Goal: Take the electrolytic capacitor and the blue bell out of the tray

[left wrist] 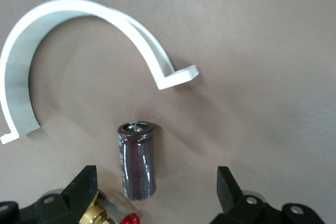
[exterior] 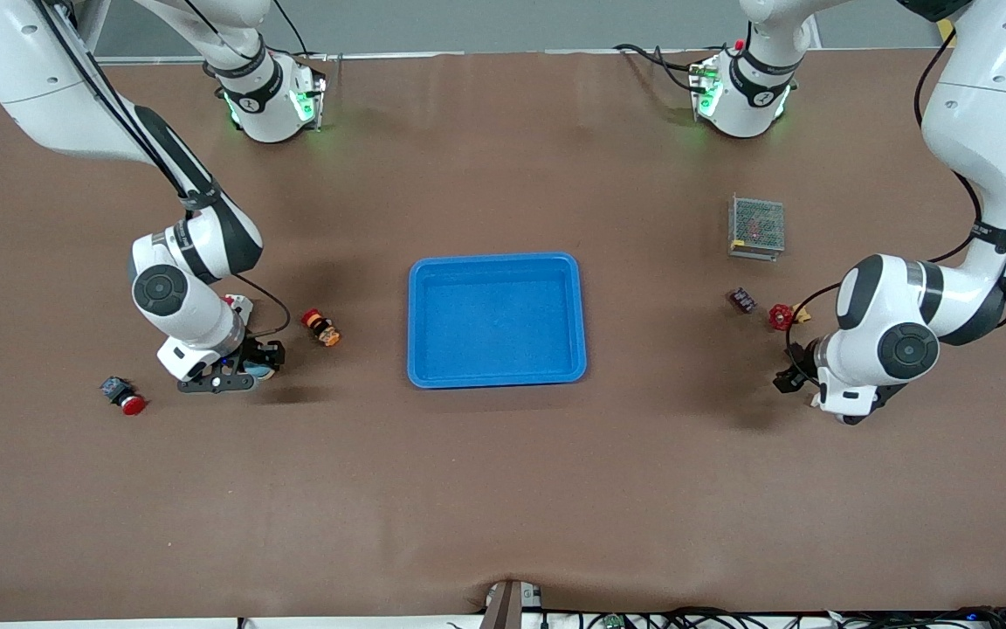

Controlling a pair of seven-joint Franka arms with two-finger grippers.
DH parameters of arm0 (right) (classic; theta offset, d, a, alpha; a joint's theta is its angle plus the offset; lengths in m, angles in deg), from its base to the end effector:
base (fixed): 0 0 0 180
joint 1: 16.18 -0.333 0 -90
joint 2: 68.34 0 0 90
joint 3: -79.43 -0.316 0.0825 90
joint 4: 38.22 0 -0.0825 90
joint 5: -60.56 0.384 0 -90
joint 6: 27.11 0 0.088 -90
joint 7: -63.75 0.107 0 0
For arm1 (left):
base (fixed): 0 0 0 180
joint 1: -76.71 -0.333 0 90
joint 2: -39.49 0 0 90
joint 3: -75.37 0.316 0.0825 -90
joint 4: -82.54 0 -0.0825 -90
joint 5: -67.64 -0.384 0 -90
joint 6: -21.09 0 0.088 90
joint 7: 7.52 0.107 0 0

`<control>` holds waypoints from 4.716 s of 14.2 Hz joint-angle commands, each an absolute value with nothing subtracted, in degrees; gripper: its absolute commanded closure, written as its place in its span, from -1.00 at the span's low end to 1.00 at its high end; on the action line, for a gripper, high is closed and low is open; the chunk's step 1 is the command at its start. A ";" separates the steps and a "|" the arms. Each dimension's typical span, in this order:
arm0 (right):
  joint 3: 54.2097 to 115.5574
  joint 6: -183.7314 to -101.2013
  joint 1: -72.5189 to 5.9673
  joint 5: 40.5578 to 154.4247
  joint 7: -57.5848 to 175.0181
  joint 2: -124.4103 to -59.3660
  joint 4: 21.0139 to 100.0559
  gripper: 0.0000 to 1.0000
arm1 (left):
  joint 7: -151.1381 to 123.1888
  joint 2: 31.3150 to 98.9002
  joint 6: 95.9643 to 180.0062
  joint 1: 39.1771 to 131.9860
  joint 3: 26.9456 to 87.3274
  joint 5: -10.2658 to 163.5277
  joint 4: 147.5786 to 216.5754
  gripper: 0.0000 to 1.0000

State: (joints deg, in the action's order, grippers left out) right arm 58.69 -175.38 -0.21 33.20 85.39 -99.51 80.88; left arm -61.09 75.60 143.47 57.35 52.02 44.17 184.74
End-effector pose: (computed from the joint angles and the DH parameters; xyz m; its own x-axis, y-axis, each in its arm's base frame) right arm 0.5819 0.0577 0.1783 0.9971 0.0630 0.0429 0.0603 -0.9963 0.0611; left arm 0.6333 -0.0109 0.2078 0.7873 0.6113 -0.0803 0.5879 -0.7836 -0.2008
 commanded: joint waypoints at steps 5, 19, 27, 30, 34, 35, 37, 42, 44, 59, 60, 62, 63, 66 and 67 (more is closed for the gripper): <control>57.81 -174.94 0.17 31.73 90.82 -98.92 82.19 -1.00 | -58.43 72.19 136.32 57.28 48.22 42.94 178.88 -1.00; 56.84 -135.78 1.22 42.70 68.35 -97.43 51.37 -1.00 | -44.18 60.67 124.11 56.85 42.52 43.73 171.94 -1.00; 60.60 -111.25 -0.42 46.67 64.36 -91.91 35.35 -1.00 | -29.62 51.81 117.42 58.94 43.63 49.00 170.87 -1.00; 76.56 -105.70 -12.36 55.07 64.37 -85.23 34.29 -1.00 | -22.14 47.24 115.13 67.02 54.86 53.11 171.05 -1.00; 82.69 -102.53 -14.42 61.88 63.84 -78.81 35.34 -1.00 | -15.88 43.10 114.78 71.16 63.05 58.76 171.13 -1.00; 82.77 -102.52 -14.42 61.88 63.92 -77.32 36.21 -1.00 | -15.79 42.57 114.26 72.21 64.20 58.76 171.05 -1.00; 82.77 -104.27 -14.42 61.88 63.92 -73.27 40.51 -1.00 | -15.70 40.99 113.73 73.71 65.44 58.76 171.22 -1.00; 82.95 -108.65 -14.42 61.79 64.19 -68.44 47.36 -1.00 | -13.24 37.65 112.41 73.72 67.37 59.11 172.36 -1.00; 82.86 -112.61 -14.42 61.79 64.19 -65.54 52.54 -1.00 | -12.62 36.50 111.36 73.89 68.51 61.56 172.89 -1.00; 81.63 -117.46 -14.95 61.61 66.21 -61.92 60.39 -1.00 | -12.62 33.86 107.31 75.39 71.59 65.18 174.47 -1.00; 81.63 -117.46 -14.95 61.61 66.38 -61.92 60.39 -1.00 | -12.62 33.51 107.22 75.48 71.59 65.18 174.56 -1.00; 81.54 -117.55 -14.95 61.61 66.47 -61.92 60.39 -1.00 | -12.53 33.51 107.13 75.48 71.59 65.18 174.39 -1.00; 81.54 -117.55 -14.95 61.70 66.47 -61.92 60.39 -1.00 | -12.53 33.68 107.13 75.39 71.59 65.18 174.39 -1.00; 81.54 -117.55 -14.95 61.79 66.47 -61.92 60.13 -1.00 | -12.53 33.95 107.13 75.13 71.51 65.18 174.30 -1.00; 81.54 -117.29 -14.95 61.70 66.47 -62.36 58.82 -1.00 | -12.53 33.95 107.13 75.13 71.51 65.18 174.30 -1.00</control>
